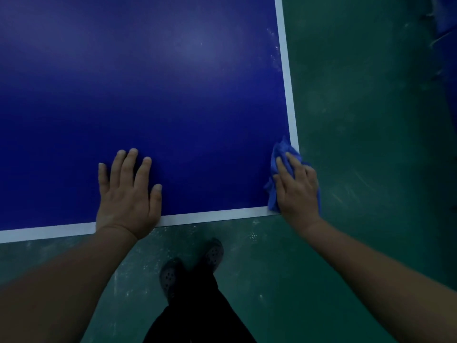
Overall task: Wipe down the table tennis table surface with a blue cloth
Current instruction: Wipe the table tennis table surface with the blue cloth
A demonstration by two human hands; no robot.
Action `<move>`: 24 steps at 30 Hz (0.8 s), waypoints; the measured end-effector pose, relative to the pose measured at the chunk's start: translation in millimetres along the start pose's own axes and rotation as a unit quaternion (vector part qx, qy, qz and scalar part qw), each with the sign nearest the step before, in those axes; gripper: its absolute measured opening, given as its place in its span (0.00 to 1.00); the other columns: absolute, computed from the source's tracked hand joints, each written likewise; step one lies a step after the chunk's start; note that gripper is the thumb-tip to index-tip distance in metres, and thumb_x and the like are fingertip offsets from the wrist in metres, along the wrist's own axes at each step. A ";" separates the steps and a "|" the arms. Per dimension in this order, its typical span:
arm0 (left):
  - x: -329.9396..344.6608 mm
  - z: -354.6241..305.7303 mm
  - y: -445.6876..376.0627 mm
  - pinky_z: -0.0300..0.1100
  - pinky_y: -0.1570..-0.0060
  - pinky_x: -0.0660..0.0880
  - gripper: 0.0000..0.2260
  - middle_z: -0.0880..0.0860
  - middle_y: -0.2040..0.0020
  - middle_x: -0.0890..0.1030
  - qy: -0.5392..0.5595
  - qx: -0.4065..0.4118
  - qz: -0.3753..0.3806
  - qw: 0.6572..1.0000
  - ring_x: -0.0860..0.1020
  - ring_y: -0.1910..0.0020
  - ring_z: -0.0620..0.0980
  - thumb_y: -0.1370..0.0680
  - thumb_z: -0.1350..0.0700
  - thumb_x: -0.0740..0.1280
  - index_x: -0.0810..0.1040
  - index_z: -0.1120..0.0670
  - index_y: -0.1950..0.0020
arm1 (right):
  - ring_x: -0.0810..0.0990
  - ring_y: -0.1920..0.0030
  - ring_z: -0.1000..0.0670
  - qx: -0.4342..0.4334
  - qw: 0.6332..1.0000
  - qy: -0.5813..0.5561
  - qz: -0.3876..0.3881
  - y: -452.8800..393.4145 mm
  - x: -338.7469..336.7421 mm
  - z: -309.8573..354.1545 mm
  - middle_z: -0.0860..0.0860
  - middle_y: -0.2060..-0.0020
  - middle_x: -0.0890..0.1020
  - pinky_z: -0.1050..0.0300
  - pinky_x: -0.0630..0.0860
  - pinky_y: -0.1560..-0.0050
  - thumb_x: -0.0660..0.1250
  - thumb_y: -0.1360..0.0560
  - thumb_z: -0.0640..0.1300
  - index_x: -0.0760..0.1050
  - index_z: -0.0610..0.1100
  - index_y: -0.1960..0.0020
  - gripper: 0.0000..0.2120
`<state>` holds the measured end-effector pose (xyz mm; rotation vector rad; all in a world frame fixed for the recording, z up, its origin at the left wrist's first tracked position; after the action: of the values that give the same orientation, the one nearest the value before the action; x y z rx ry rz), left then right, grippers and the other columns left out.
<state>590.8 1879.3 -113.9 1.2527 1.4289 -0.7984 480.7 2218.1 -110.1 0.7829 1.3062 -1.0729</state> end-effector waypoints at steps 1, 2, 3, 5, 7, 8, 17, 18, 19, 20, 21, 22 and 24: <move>-0.2 -0.2 0.6 0.63 0.23 0.42 0.30 0.60 0.20 0.57 -0.001 0.001 0.000 1.000 0.49 0.19 0.59 0.20 0.43 0.49 0.64 0.59 0.23 | 0.69 0.43 0.41 -0.020 1.000 0.002 -0.001 8.7 -1.9 -2.1 0.41 0.31 0.75 0.46 0.68 0.41 0.57 0.17 0.50 0.76 0.40 0.31 0.21; -0.7 -0.5 0.8 0.63 0.23 0.42 0.30 0.60 0.20 0.57 -0.002 0.001 0.000 1.000 0.49 0.19 0.59 0.20 0.43 0.49 0.63 0.59 0.23 | 0.69 0.43 0.41 -0.046 0.999 0.009 0.001 7.9 -3.3 -3.5 0.41 0.31 0.75 0.46 0.69 0.41 0.56 0.16 0.51 0.76 0.40 0.31 0.21; -0.9 -0.5 0.8 0.63 0.23 0.42 0.30 0.60 0.20 0.57 -0.002 0.000 0.000 1.000 0.49 0.19 0.58 0.20 0.43 0.48 0.63 0.59 0.23 | 0.70 0.43 0.40 -0.070 0.997 0.022 0.006 0.4 -1.3 -5.4 0.40 0.32 0.75 0.46 0.69 0.41 0.55 0.16 0.52 0.76 0.40 0.31 0.22; -1.5 -0.6 0.7 0.63 0.23 0.42 0.31 0.60 0.20 0.57 -0.002 0.000 0.000 1.000 0.49 0.19 0.58 0.20 0.42 0.48 0.63 0.58 0.22 | 0.73 0.43 0.38 -0.072 0.997 0.038 -0.012 -28.1 3.1 -3.0 0.40 0.32 0.75 0.46 0.68 0.41 0.55 0.16 0.51 0.76 0.41 0.31 0.21; -2.1 -1.4 1.2 0.62 0.23 0.41 0.31 0.60 0.20 0.57 0.002 0.000 0.001 1.000 0.49 0.19 0.58 0.20 0.42 0.48 0.63 0.58 0.22 | 0.72 0.40 0.37 0.036 0.998 0.025 -0.035 -59.9 4.1 9.4 0.41 0.29 0.73 0.47 0.66 0.39 0.56 0.16 0.51 0.74 0.42 0.28 0.21; -2.8 -1.9 1.4 0.62 0.23 0.41 0.31 0.60 0.20 0.57 0.004 -0.001 0.001 1.000 0.49 0.19 0.58 0.20 0.42 0.48 0.63 0.58 0.22 | 0.71 0.37 0.37 0.104 0.994 0.012 -0.032 -72.5 8.1 21.1 0.43 0.27 0.71 0.47 0.65 0.37 0.55 0.16 0.52 0.72 0.44 0.27 0.22; -3.1 0.1 2.3 0.61 0.22 0.41 0.30 0.60 0.20 0.57 0.030 0.004 -0.016 0.999 0.50 0.20 0.58 0.20 0.42 0.47 0.63 0.58 0.23 | 0.71 0.37 0.44 -0.151 0.988 -0.035 -0.002 20.3 17.0 123.3 0.45 0.31 0.76 0.45 0.69 0.40 0.63 0.20 0.48 0.78 0.44 0.32 0.18; -2.9 0.0 2.5 0.61 0.23 0.41 0.31 0.60 0.20 0.57 0.029 0.005 -0.014 0.999 0.49 0.20 0.58 0.20 0.42 0.47 0.63 0.58 0.22 | 0.71 0.38 0.45 -0.142 0.989 -0.022 -0.033 24.7 10.4 98.8 0.44 0.33 0.78 0.45 0.69 0.39 0.65 0.21 0.47 0.80 0.43 0.35 0.17; -2.5 0.1 2.3 0.61 0.23 0.41 0.31 0.60 0.20 0.57 0.028 0.005 -0.012 1.000 0.49 0.20 0.58 0.20 0.42 0.47 0.63 0.57 0.22 | 0.71 0.38 0.44 -0.119 0.992 -0.005 -0.050 23.5 4.8 72.3 0.43 0.35 0.79 0.46 0.68 0.39 0.64 0.21 0.47 0.81 0.42 0.36 0.17; -2.5 0.2 1.8 0.61 0.23 0.40 0.31 0.60 0.20 0.57 0.027 0.005 -0.011 1.000 0.49 0.20 0.58 0.20 0.42 0.47 0.62 0.57 0.22 | 0.72 0.39 0.43 -0.083 0.996 0.007 -0.044 18.4 0.9 47.5 0.43 0.34 0.79 0.46 0.67 0.39 0.62 0.20 0.49 0.80 0.43 0.35 0.18; -2.2 0.5 1.5 0.61 0.23 0.40 0.31 0.60 0.20 0.57 0.025 0.005 -0.009 1.000 0.49 0.19 0.58 0.20 0.42 0.47 0.62 0.57 0.22 | 0.74 0.40 0.41 -0.048 0.998 0.013 -0.025 10.9 -0.4 27.2 0.43 0.33 0.78 0.47 0.67 0.39 0.60 0.19 0.51 0.78 0.43 0.33 0.19; -2.2 0.5 1.5 0.61 0.23 0.40 0.31 0.60 0.20 0.57 0.024 0.005 -0.007 1.000 0.49 0.20 0.58 0.20 0.42 0.47 0.62 0.57 0.22 | 0.75 0.40 0.39 -0.023 1.000 0.013 -0.007 3.1 0.2 13.9 0.43 0.32 0.77 0.48 0.67 0.39 0.58 0.18 0.52 0.77 0.44 0.31 0.21; -2.4 0.5 1.7 0.62 0.23 0.41 0.31 0.60 0.20 0.57 0.019 0.006 -0.006 1.000 0.49 0.20 0.58 0.20 0.42 0.47 0.62 0.57 0.22 | 0.75 0.41 0.37 -0.008 1.000 0.005 0.005 -12.4 1.2 6.0 0.44 0.31 0.76 0.47 0.68 0.38 0.57 0.17 0.52 0.76 0.44 0.30 0.21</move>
<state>592.4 1878.6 -111.4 1.2756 1.4655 -0.7968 471.3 2208.1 -108.9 0.7821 1.3158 -1.0500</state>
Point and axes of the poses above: each hand's wrist, its own y-axis away from the middle knuckle, its own x-axis out of the palm, z = x × y, the point moved 4 cm from there along -y, towards the middle knuckle
